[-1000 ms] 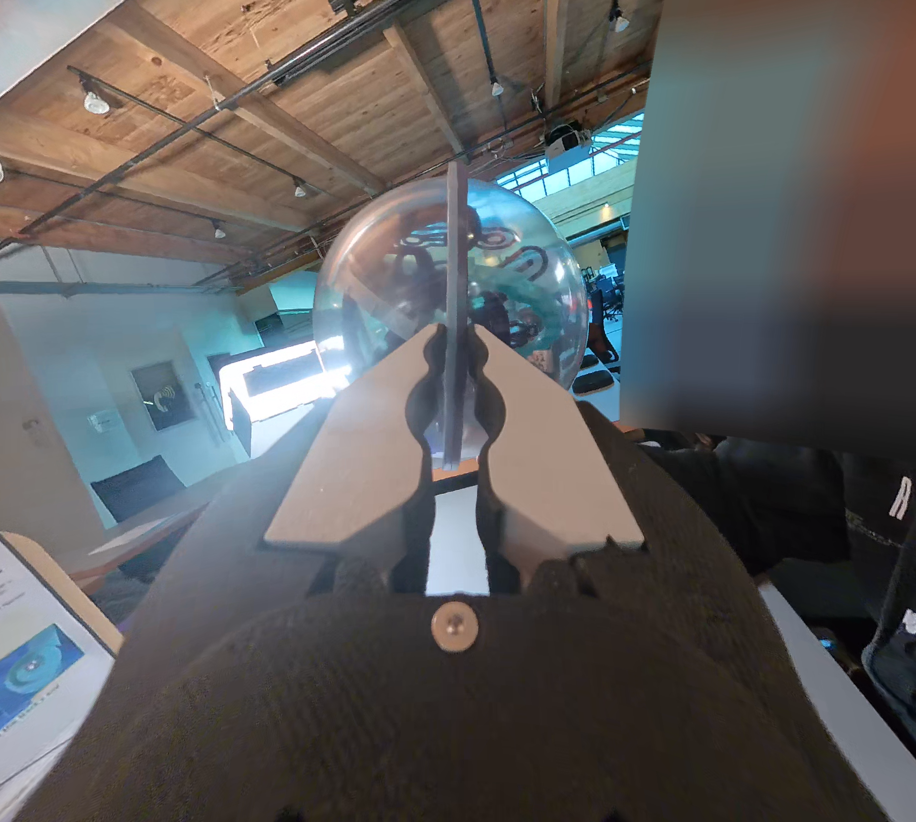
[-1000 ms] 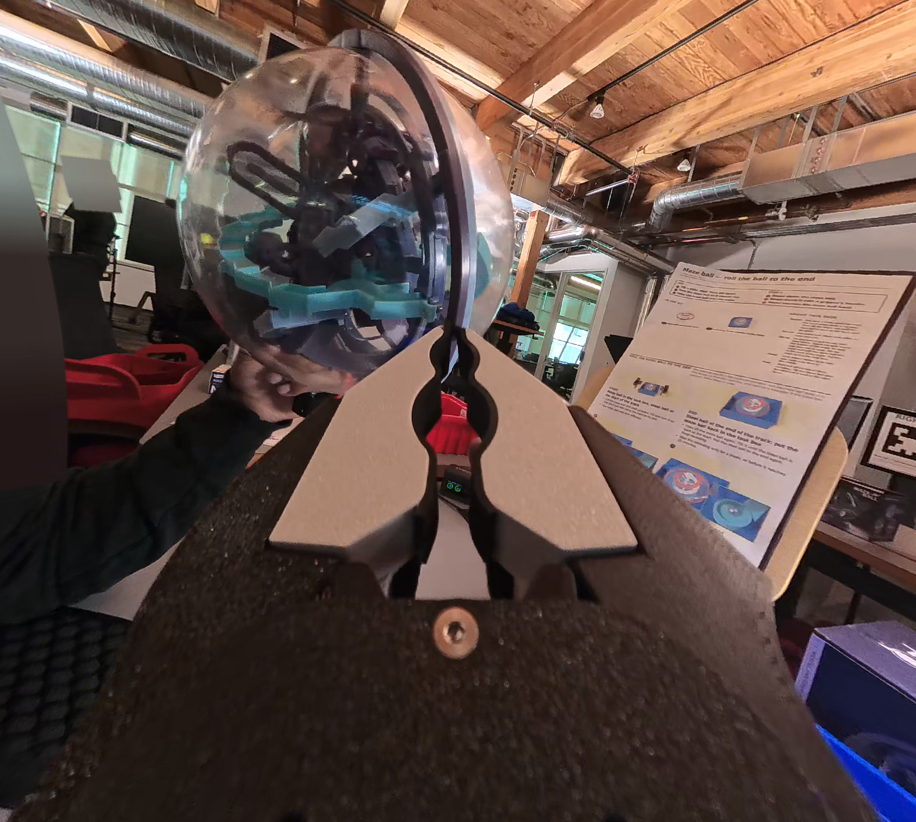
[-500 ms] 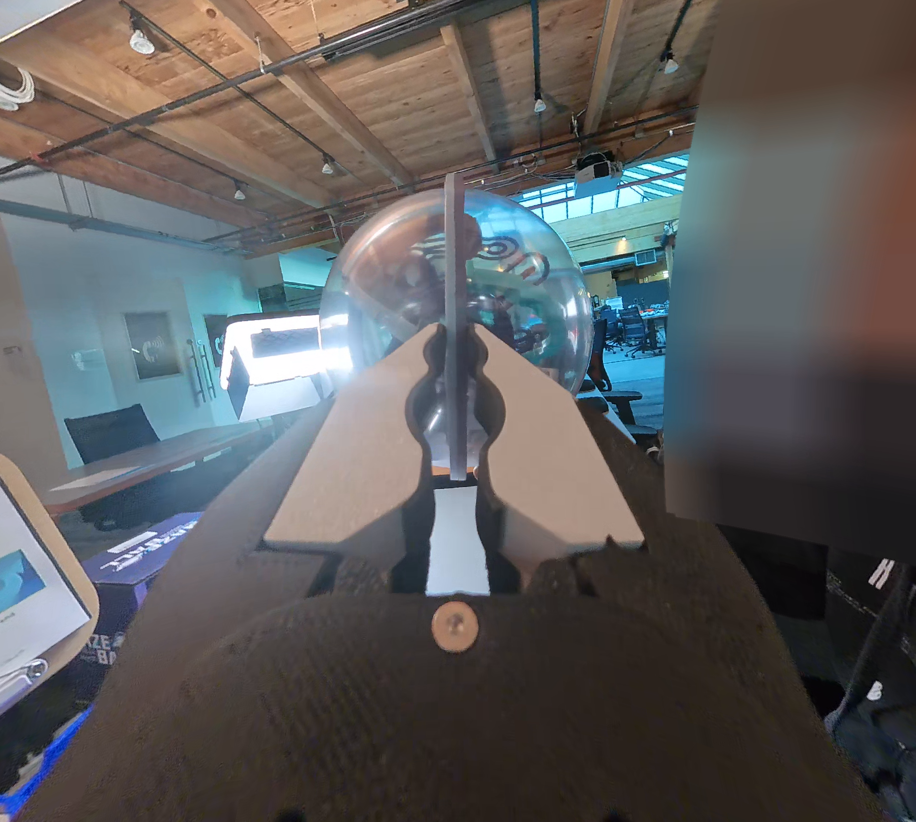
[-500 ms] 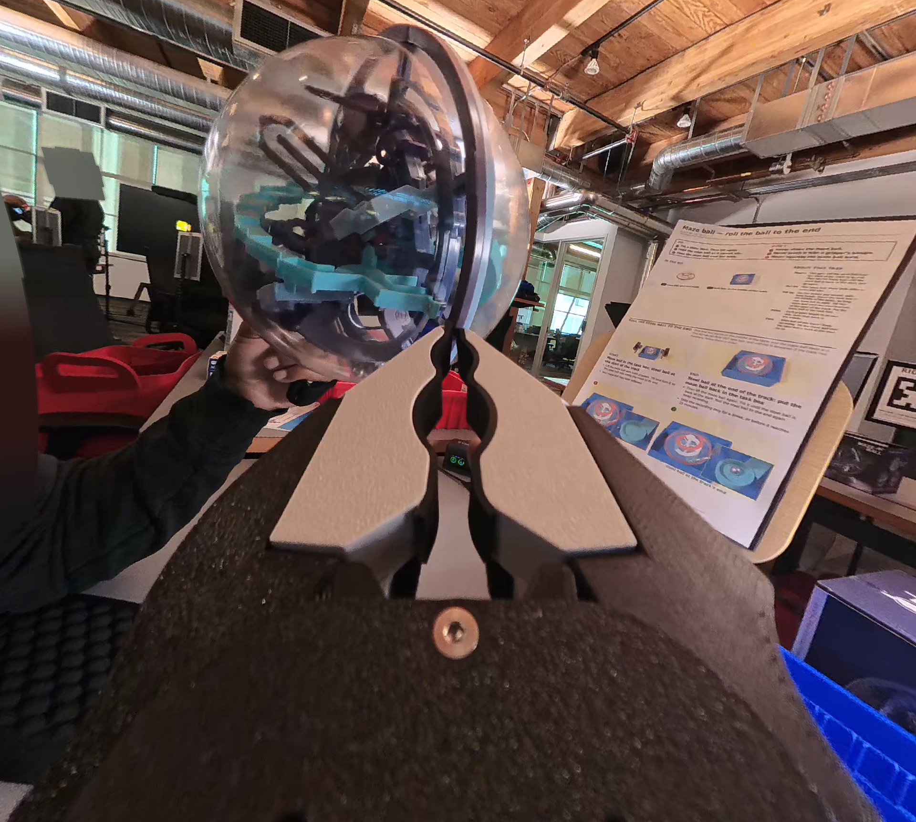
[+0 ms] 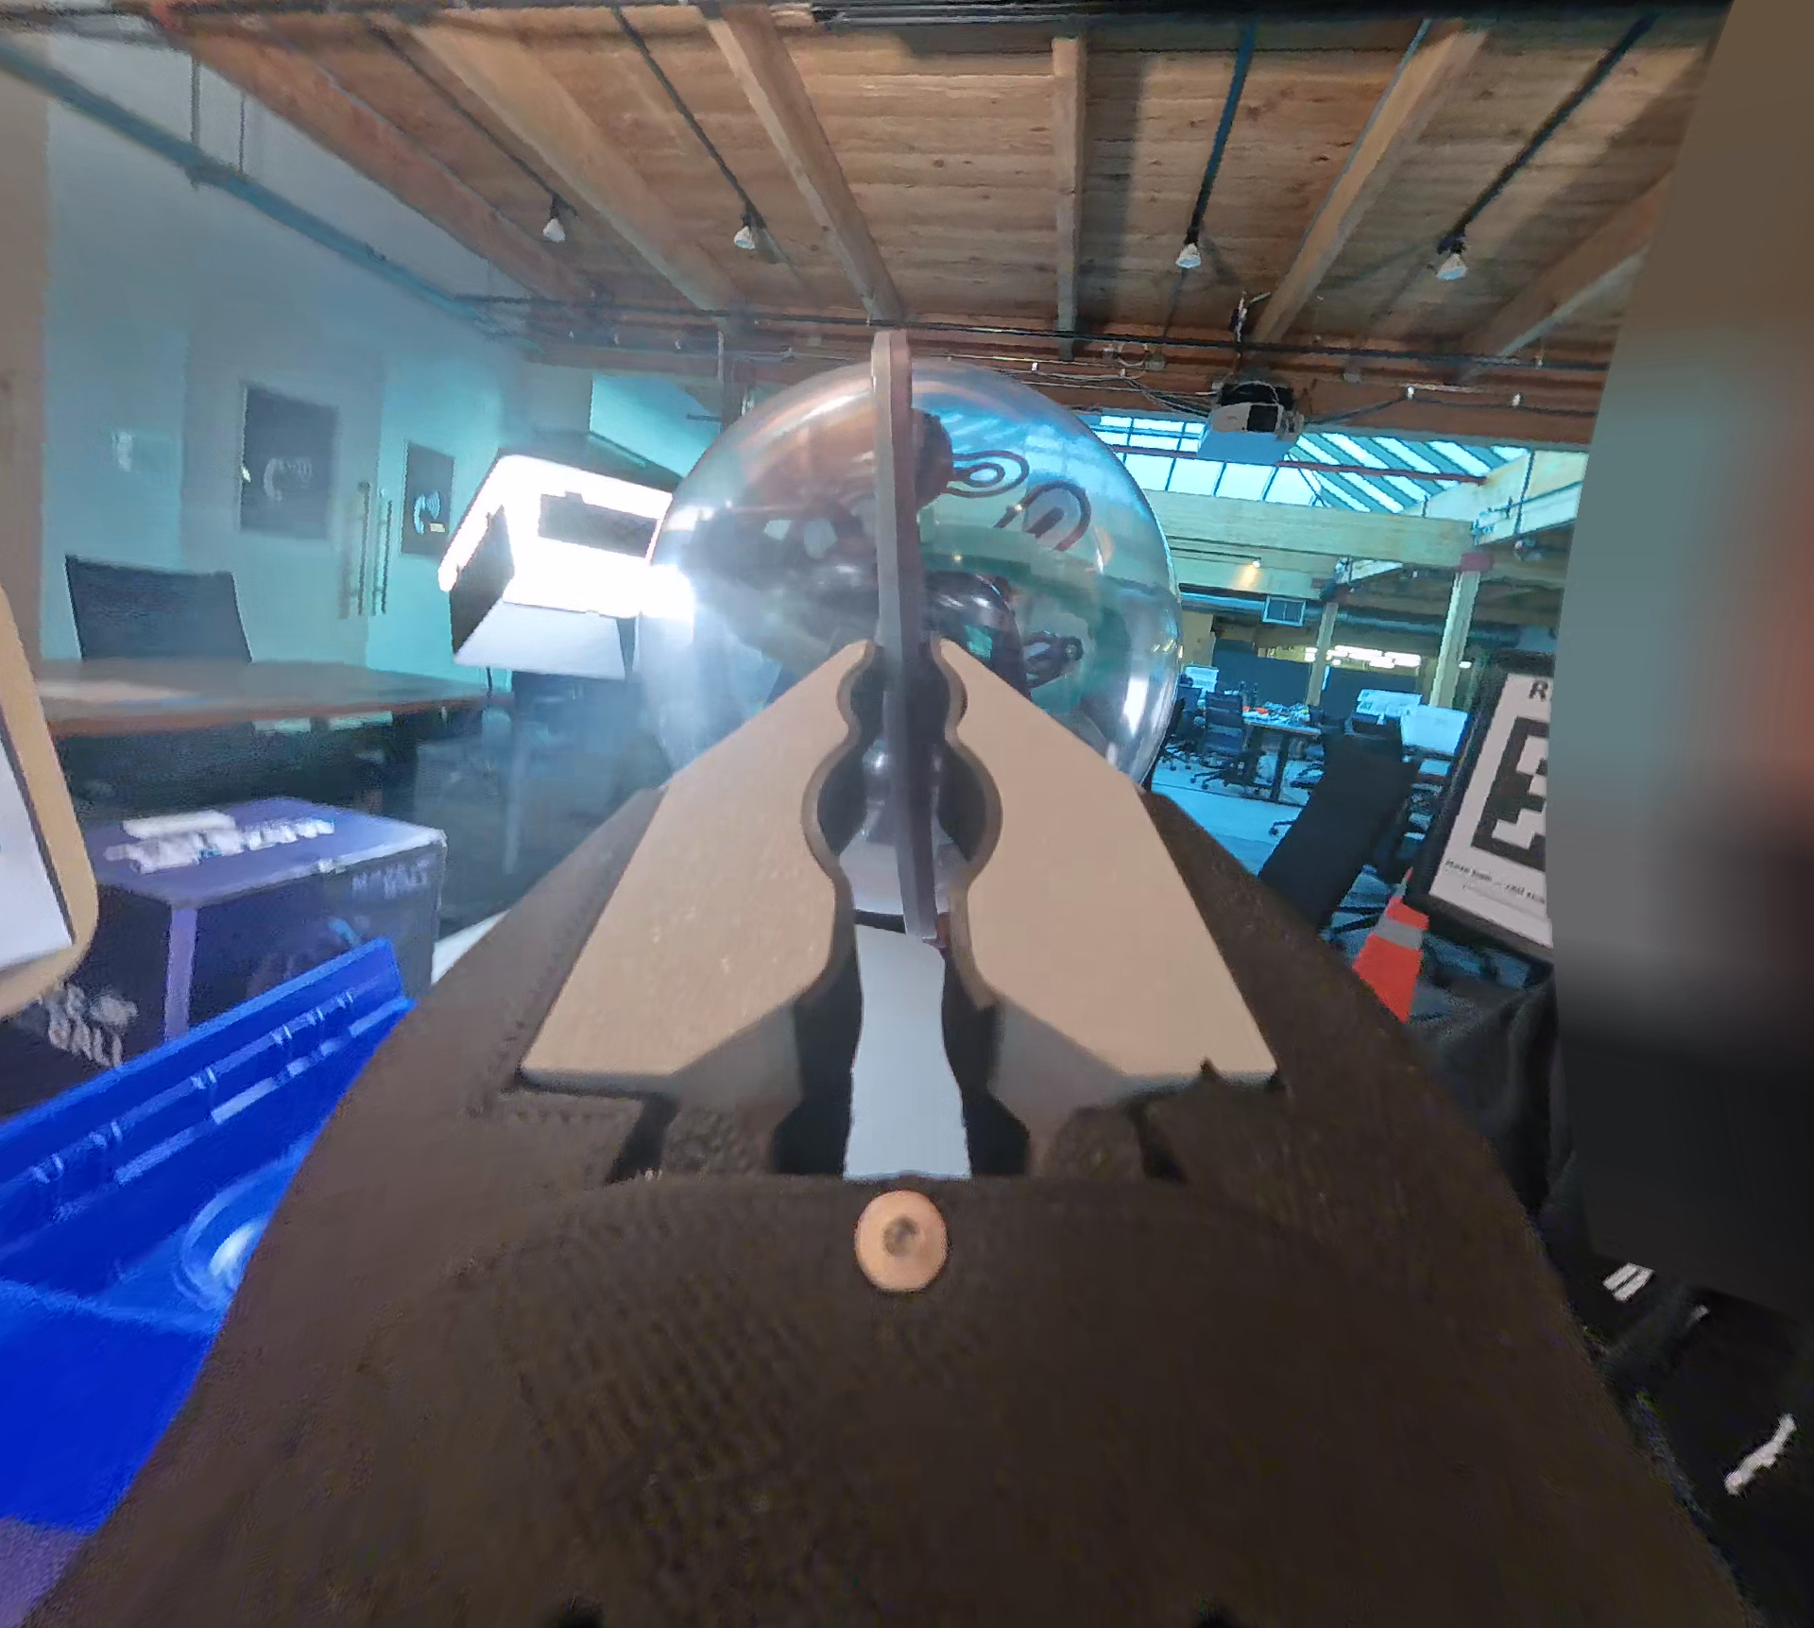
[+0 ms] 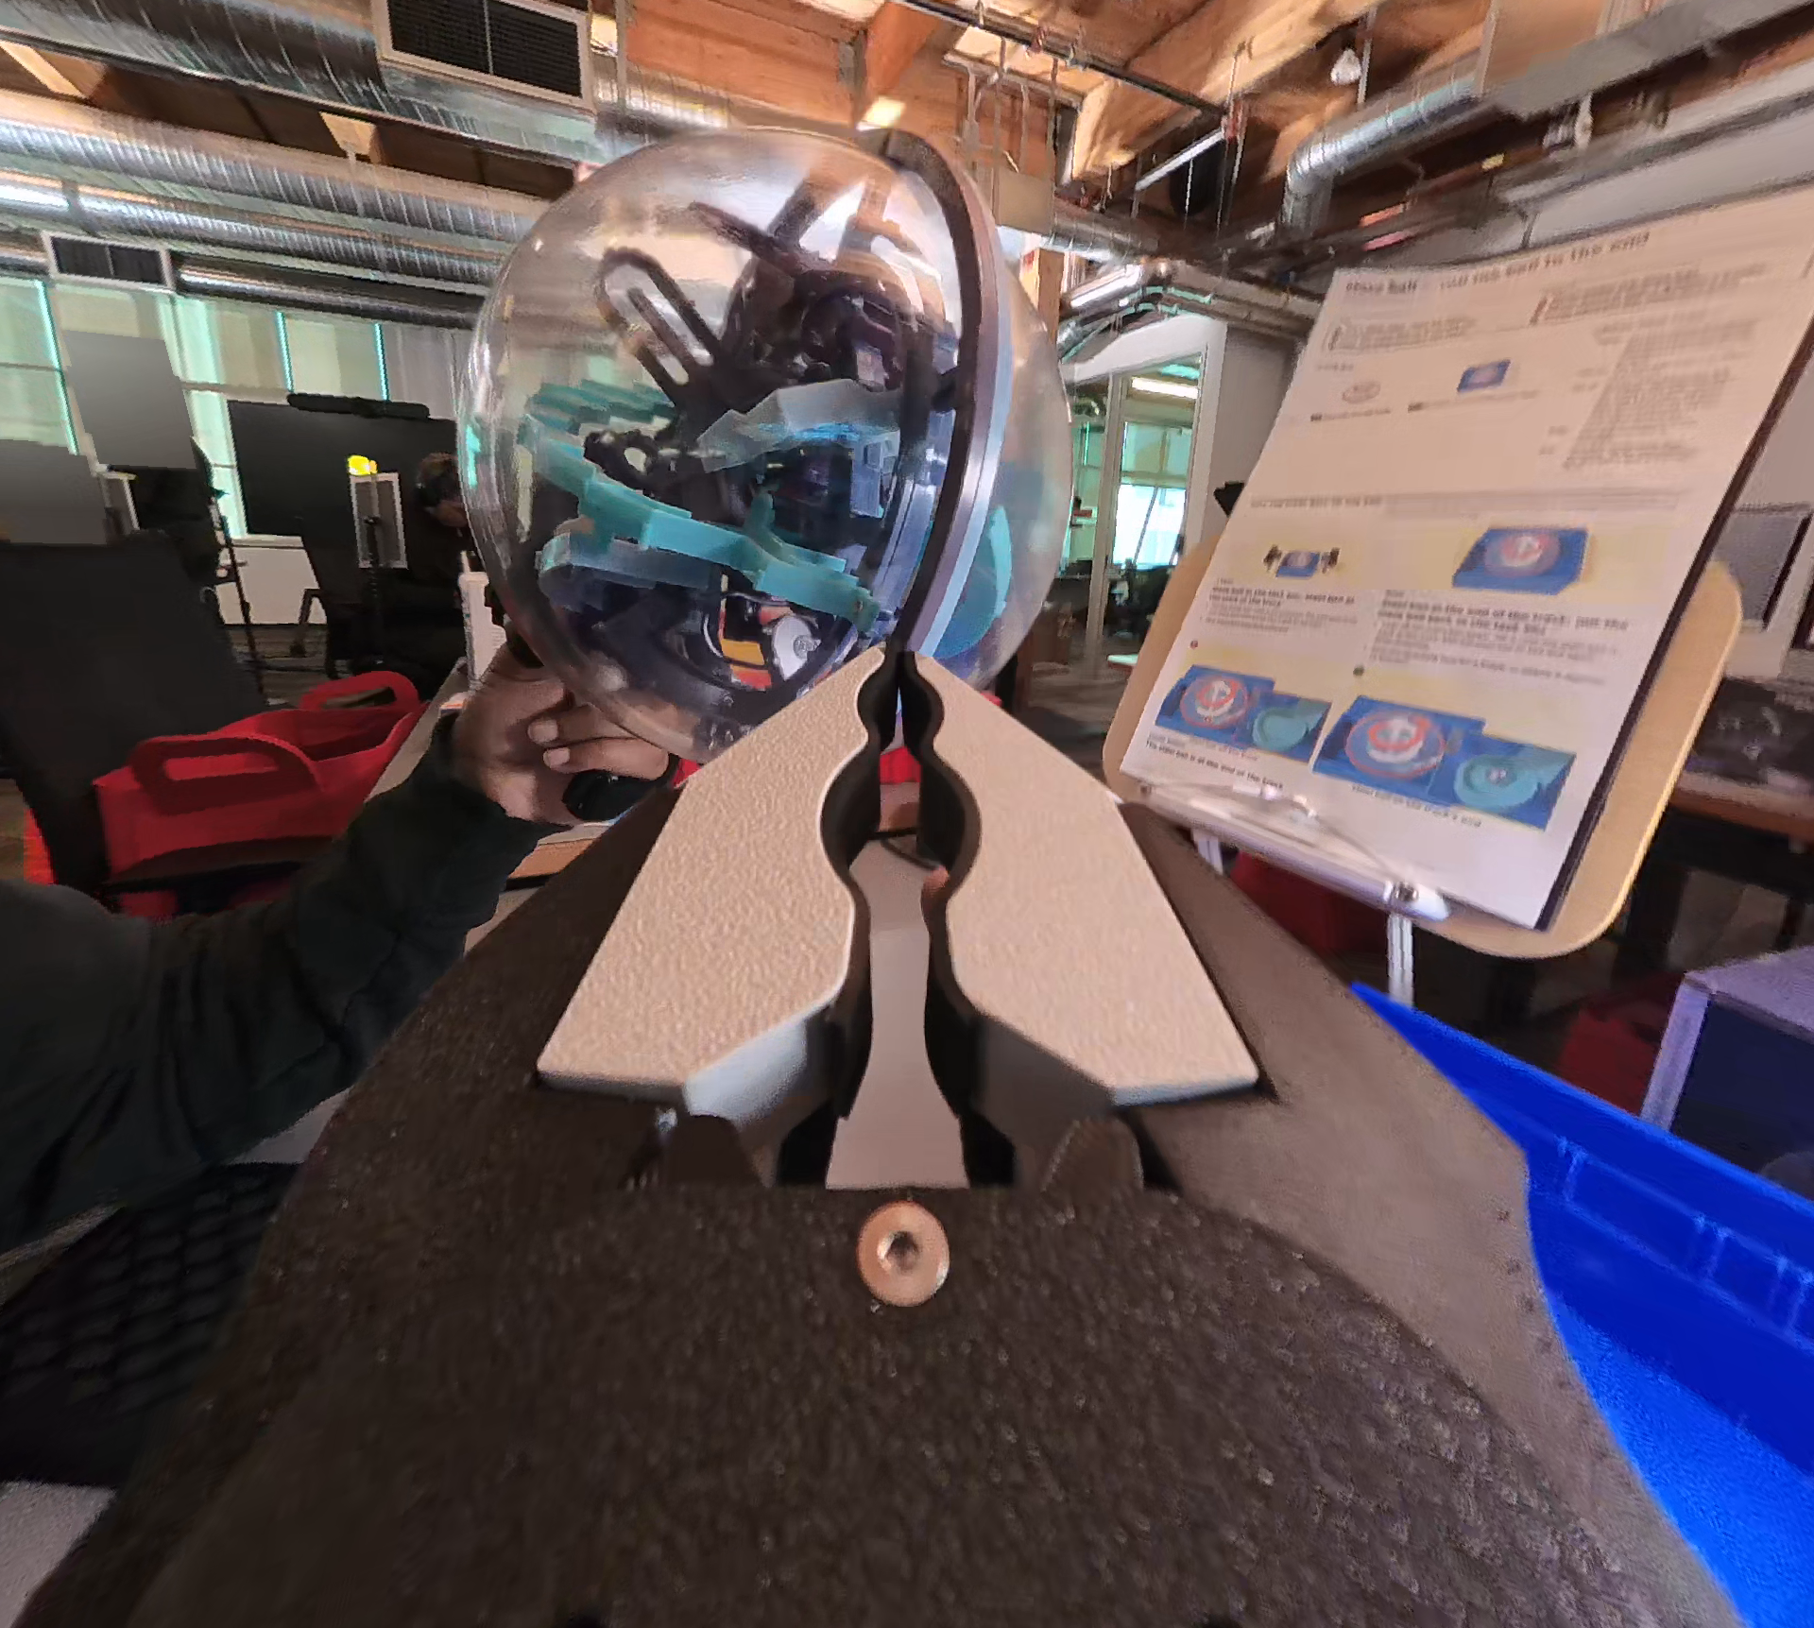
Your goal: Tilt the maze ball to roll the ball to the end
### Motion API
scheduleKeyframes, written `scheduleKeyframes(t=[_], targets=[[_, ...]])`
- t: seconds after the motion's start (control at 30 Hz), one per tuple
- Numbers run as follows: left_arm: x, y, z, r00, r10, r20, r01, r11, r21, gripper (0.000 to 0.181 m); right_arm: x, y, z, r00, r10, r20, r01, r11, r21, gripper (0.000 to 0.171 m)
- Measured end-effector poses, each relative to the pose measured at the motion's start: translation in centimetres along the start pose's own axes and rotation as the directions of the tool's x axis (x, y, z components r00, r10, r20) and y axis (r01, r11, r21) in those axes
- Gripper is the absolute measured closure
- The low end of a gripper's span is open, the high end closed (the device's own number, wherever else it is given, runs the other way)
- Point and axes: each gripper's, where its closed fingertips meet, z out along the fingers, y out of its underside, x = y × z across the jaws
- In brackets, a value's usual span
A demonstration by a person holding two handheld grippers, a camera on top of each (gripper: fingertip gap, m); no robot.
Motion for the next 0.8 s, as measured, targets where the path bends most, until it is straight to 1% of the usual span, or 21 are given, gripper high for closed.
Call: scheduleKeyframes(t=[0.07,0.13,0.27,0.37,0.5,0.6,0.73,0.8], targets=[[-1.1,1.6,-0.6,0.995,-0.098,0.025,0.099,0.995,-0.018,0.175,0.5,1.3,-0.4,0.998,0.063,-0.007,-0.064,0.998,-0.030,0.171],[-2.1,3.9,-1.3,0.972,-0.233,0.044,0.234,0.972,-0.035,0.175,0.9,3.4,-1.3,0.990,0.136,-0.024,-0.137,0.988,-0.074,0.171],[-3.4,10.4,-3.6,0.877,-0.467,0.109,0.477,0.875,-0.082,0.175,1.0,8.4,-4.2,0.953,0.284,-0.102,-0.297,0.942,-0.154,0.171],[-3.2,15.1,-5.3,0.795,-0.585,0.160,0.604,0.789,-0.114,0.175,0.2,11.7,-6.7,0.918,0.361,-0.163,-0.389,0.901,-0.194,0.171],[-2.5,20.4,-7.3,0.699,-0.669,0.253,0.713,0.680,-0.172,0.175,-1.2,16.6,-10.1,0.866,0.414,-0.280,-0.488,0.823,-0.292,0.171],[-2.1,23.0,-8.5,0.638,-0.698,0.325,0.769,0.601,-0.219,0.175,-2.7,19.8,-12.1,0.826,0.447,-0.342,-0.556,0.747,-0.365,0.171],[-1.4,25.4,-9.6,0.574,-0.718,0.393,0.819,0.510,-0.264,0.174,-3.9,21.8,-13.7,0.785,0.483,-0.388,-0.617,0.671,-0.412,0.171],[-1.2,25.8,-9.8,0.551,-0.733,0.399,0.835,0.480,-0.270,0.175,-4.0,21.6,-13.8,0.779,0.490,-0.391,-0.624,0.663,-0.413,0.171]])
